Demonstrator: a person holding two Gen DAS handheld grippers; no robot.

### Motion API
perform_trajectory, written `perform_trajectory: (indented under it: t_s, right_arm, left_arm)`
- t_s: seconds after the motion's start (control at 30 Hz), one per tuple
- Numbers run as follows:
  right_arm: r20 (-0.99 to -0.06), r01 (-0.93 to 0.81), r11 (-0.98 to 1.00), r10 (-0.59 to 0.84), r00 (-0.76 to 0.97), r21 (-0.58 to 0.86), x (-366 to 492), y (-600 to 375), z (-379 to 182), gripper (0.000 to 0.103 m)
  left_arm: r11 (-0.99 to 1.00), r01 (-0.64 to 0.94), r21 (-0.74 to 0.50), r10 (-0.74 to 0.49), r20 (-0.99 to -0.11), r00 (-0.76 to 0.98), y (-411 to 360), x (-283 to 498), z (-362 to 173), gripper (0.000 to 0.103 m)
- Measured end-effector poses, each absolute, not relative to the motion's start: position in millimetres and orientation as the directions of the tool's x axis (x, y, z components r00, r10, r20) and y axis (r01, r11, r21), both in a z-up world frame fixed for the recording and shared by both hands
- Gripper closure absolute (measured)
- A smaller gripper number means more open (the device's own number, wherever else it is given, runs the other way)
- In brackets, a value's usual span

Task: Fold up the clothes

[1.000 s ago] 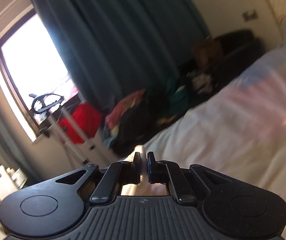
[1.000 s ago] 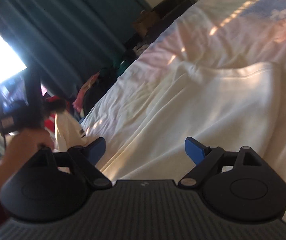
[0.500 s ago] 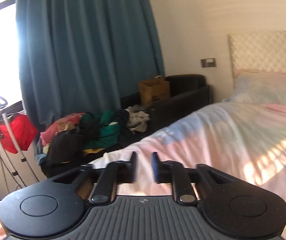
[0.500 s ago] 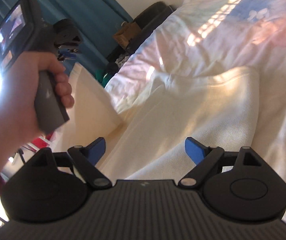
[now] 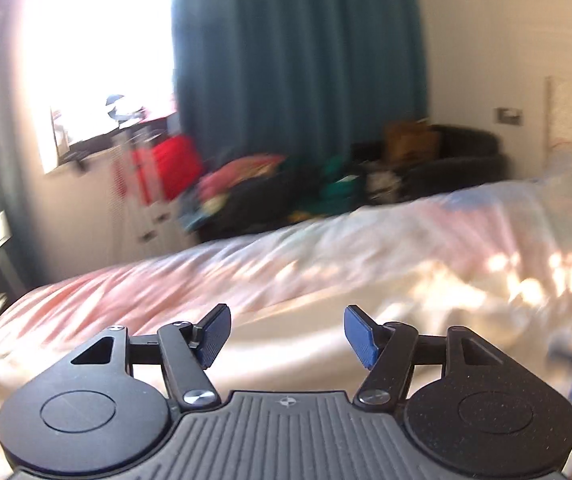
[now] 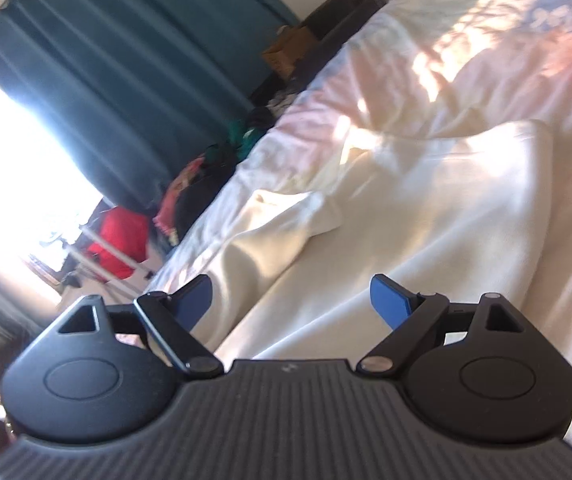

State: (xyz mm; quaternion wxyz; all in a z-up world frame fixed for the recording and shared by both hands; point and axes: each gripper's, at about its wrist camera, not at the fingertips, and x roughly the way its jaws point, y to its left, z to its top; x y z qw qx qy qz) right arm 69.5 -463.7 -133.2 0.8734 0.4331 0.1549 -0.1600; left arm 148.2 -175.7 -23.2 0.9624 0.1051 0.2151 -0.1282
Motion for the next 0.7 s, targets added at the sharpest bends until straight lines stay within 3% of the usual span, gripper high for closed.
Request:
perform_trajectory:
  t_s: [0.07,0.1,0.33,0.53,0.7]
  right_arm:
    - [-0.405,0.391,0.581,-0.113,0.907,0.714,69.5,-461.3,-129.4,0.016]
    - [-0.403,0.38,0.585,-0.097,0.91,0.717,69.5,-460.1,-127.4,0.023]
    - [-0.398,0.312,0.585,0.02,0.917,0.749,72.6,-453.5,-116.9,0.024]
    - [-0.433,0.32,0.491,0.133,0.892,0.81,89.6,-456.3,-122.0,0.023]
    - [-0.478,0.405,0.382,0.115,0.871,0.831,133.9,-482.1,-145.4,0.023]
  left_arm:
    - [0.96,0.249,0.127,-0.164,-0.464,0.871,-136.7,124.5,-26.6,0.036]
    - [0.968,0.226,0.105,-0.152,-0.469,0.87,-117.1,113.9,-28.4,0.035]
    - [0.989,0.147,0.002,-0.128,-0.474,0.871,-32.6,71.0,-48.3,0.032]
    - [0.992,0.118,-0.035,-0.12,-0.464,0.878,-16.7,77.8,-59.4,0.032]
    - [0.991,0.08,-0.11,-0.124,-0.497,0.859,1.9,89.7,-73.5,0.032]
